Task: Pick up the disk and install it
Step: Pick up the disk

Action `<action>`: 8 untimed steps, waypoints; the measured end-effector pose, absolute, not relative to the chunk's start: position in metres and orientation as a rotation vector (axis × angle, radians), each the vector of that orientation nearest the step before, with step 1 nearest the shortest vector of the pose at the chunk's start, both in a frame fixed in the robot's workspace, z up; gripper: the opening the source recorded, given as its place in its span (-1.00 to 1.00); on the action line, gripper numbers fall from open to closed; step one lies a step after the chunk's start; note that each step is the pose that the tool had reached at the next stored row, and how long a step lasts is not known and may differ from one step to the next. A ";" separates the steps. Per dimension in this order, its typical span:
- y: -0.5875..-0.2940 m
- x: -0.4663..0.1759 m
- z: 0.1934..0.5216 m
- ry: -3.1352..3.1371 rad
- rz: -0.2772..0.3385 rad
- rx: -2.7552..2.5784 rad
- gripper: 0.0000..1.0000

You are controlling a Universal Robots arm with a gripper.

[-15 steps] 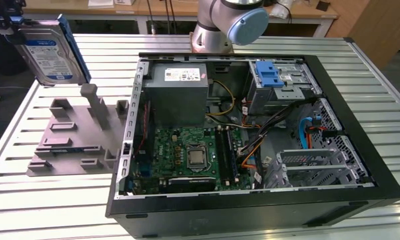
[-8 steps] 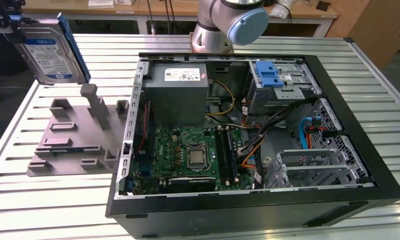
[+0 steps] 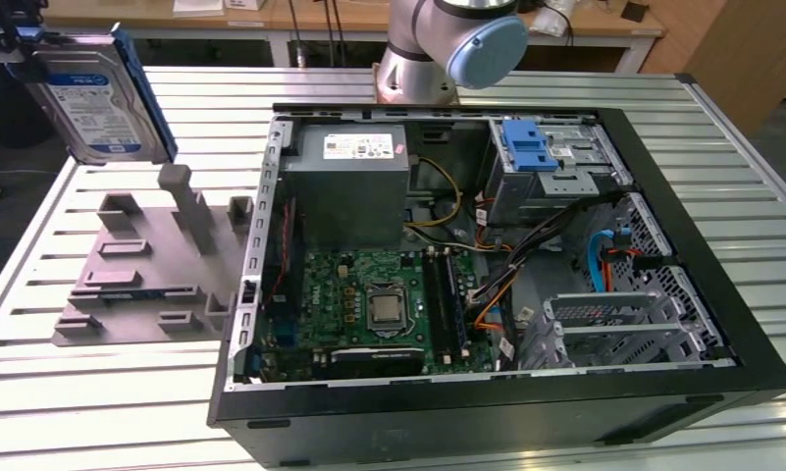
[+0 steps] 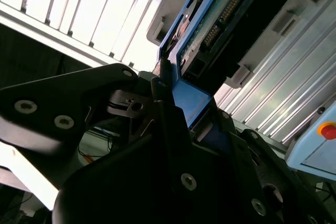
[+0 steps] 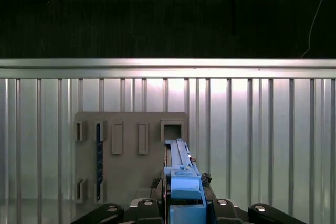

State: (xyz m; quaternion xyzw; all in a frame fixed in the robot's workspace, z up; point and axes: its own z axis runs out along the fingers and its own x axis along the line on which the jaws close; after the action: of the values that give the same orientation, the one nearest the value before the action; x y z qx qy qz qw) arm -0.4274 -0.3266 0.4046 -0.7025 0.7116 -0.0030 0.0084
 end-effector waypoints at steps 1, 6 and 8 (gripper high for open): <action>-0.327 -0.427 0.405 2.224 -0.009 -2.195 -0.26; -0.326 -0.427 0.407 2.224 -0.009 -2.195 -0.26; -0.326 -0.427 0.408 2.224 -0.010 -2.195 -0.26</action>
State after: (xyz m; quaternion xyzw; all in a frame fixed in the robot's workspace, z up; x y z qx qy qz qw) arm -0.4274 -0.3264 0.4082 -0.7025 0.7117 -0.0030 0.0084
